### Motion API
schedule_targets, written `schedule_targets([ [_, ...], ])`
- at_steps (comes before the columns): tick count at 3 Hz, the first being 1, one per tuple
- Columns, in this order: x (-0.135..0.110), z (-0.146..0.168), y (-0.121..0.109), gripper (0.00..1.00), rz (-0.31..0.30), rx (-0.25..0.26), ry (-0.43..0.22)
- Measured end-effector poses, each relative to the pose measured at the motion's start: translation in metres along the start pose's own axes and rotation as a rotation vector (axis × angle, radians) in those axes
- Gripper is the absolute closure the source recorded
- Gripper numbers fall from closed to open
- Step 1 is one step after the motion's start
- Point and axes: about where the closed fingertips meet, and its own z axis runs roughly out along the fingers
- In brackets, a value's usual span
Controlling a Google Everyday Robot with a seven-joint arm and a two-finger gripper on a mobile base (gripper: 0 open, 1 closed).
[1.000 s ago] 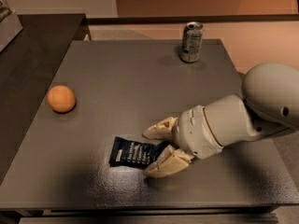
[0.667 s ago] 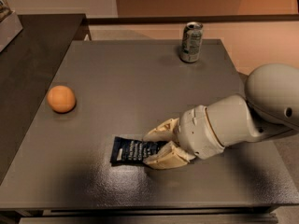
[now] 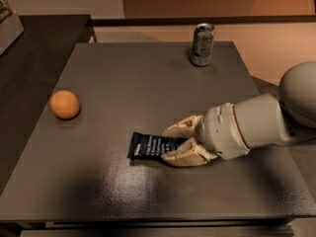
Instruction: Move rxbar blueberry near 7up can
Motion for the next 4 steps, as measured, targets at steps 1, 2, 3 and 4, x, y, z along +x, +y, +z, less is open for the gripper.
schedule_targets([
  [1, -0.004, -0.027, -0.033, 1.0, 0.001, 0.101, 0.003],
  [2, -0.004, -0.056, -0.075, 1.0, 0.008, 0.194, 0.01],
  [3, 0.003, -0.082, -0.12, 1.0, 0.026, 0.267, 0.008],
  [4, 0.018, -0.098, -0.16, 1.0, 0.048, 0.314, 0.013],
])
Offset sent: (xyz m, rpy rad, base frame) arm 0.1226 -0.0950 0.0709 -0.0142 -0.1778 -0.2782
